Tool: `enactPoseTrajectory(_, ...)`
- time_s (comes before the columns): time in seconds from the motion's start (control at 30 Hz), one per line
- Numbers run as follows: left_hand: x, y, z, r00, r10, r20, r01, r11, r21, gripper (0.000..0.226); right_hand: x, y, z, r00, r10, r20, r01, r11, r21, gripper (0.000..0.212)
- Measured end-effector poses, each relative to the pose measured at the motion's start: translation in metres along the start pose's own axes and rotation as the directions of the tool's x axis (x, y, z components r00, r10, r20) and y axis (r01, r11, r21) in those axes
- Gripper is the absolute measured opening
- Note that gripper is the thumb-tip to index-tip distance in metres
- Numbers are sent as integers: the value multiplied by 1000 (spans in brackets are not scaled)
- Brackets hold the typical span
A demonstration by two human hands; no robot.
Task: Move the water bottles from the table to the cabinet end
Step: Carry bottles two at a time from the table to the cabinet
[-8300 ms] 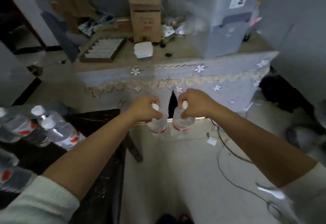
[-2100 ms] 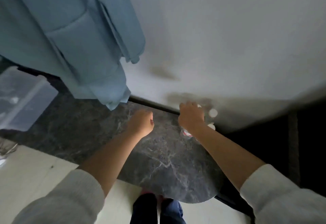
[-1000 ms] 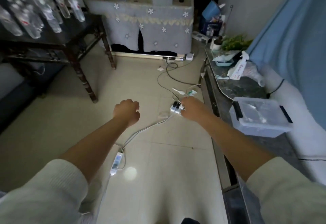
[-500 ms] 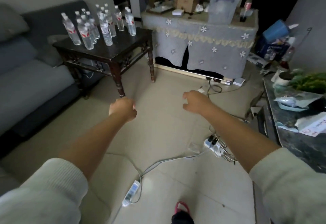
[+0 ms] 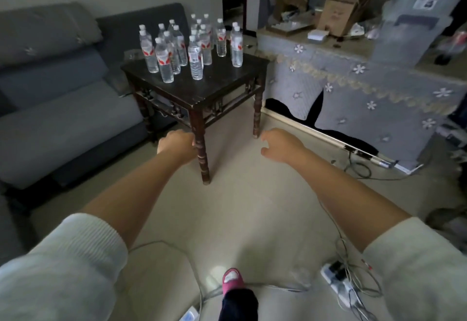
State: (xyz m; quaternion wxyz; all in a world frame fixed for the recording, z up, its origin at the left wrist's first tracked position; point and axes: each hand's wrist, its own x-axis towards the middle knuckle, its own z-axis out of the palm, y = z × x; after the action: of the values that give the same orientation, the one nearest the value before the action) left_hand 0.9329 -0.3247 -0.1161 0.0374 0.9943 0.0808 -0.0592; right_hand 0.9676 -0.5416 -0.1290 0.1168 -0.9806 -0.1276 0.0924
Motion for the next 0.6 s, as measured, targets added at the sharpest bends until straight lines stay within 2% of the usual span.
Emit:
enactPoseTrajectory(0.13, 76, -9, -4, 1000, -26, 7, 26, 1000, 2, 38, 84, 6, -9, 1000, -22, -2, 22, 998, -53, 42)
enactPoseTrajectory(0.4, 244, -27, -25, 1000, 7, 21, -8, 999, 39, 35, 249, 2, -58, 997, -44, -58, 39, 995, -87, 39)
enactPoseTrajectory(0.6, 340, -28, -37, 999, -10, 40, 9, 1000, 28, 35, 343, 14, -73, 998, -59, 0, 59, 993, -107, 38)
